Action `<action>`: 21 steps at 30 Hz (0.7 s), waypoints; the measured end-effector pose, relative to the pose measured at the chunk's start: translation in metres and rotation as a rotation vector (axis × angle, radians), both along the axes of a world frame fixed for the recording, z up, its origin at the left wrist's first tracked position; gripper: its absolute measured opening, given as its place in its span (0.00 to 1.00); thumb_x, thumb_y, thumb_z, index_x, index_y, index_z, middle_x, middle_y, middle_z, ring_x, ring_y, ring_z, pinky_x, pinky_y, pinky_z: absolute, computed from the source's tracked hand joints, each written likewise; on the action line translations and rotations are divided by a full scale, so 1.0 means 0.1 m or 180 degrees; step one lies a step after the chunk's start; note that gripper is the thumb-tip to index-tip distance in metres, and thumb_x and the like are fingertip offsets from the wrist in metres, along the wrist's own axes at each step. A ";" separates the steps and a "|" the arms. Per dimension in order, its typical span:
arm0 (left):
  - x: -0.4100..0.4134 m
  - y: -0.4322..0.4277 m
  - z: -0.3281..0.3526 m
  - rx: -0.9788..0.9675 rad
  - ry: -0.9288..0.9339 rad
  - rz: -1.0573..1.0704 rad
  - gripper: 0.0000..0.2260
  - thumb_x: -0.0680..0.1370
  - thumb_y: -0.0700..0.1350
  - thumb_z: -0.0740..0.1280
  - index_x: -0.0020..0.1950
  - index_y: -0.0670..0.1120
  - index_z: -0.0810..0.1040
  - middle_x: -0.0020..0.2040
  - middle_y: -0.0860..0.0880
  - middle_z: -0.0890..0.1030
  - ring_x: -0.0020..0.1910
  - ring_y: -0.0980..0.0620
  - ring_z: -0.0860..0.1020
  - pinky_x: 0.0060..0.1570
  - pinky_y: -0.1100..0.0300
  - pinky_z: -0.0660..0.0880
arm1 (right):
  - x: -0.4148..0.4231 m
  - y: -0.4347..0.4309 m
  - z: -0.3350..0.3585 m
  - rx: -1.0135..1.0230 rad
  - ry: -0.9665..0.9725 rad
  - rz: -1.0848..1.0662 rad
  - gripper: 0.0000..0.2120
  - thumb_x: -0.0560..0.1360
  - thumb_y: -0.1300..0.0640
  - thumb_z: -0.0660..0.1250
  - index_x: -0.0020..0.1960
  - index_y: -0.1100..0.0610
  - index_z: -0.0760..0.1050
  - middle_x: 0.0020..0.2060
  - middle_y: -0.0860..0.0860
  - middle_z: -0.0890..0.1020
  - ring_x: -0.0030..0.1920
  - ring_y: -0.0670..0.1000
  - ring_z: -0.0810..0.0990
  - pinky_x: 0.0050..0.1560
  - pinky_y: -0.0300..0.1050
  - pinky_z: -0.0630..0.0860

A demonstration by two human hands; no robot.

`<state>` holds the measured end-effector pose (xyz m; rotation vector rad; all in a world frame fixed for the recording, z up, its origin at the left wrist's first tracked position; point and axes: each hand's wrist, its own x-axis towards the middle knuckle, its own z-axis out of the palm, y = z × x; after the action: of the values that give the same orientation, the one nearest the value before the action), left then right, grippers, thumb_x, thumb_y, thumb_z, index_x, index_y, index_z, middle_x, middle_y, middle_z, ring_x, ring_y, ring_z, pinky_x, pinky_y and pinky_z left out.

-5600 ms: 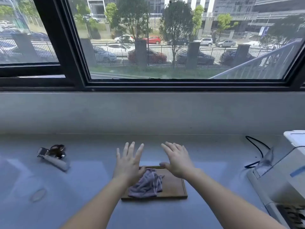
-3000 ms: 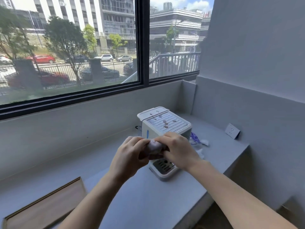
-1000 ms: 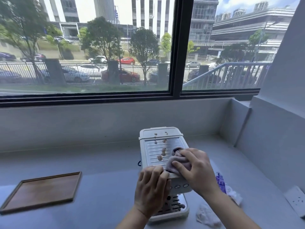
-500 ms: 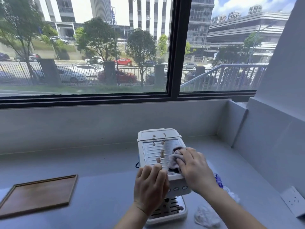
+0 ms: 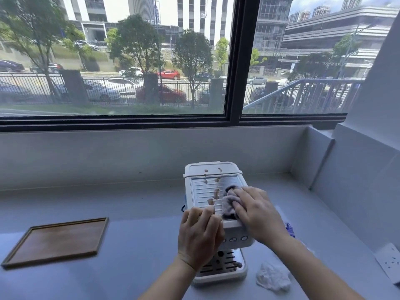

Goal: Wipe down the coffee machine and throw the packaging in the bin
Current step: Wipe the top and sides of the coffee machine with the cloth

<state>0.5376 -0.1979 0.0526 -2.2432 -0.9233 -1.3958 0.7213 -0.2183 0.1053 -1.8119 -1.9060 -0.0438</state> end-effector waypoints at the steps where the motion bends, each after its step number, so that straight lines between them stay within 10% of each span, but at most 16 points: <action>1: 0.00 0.00 0.00 0.0013 0.0016 0.0021 0.07 0.79 0.45 0.64 0.40 0.46 0.73 0.49 0.47 0.81 0.40 0.45 0.71 0.40 0.51 0.69 | 0.00 0.09 0.05 -0.0136 0.0156 -0.0103 0.15 0.80 0.48 0.59 0.66 0.46 0.73 0.64 0.45 0.74 0.67 0.53 0.67 0.68 0.45 0.64; 21: -0.01 -0.01 -0.01 -0.0077 -0.0076 -0.0021 0.07 0.81 0.46 0.60 0.44 0.47 0.68 0.43 0.47 0.77 0.38 0.46 0.69 0.40 0.52 0.68 | -0.02 0.15 0.07 -0.0064 0.0074 0.0078 0.14 0.78 0.49 0.63 0.63 0.43 0.76 0.60 0.44 0.78 0.63 0.53 0.70 0.62 0.46 0.68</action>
<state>0.5367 -0.1994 0.0514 -2.2539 -0.9462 -1.4247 0.7190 -0.2034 0.1126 -1.7941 -1.9187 0.0047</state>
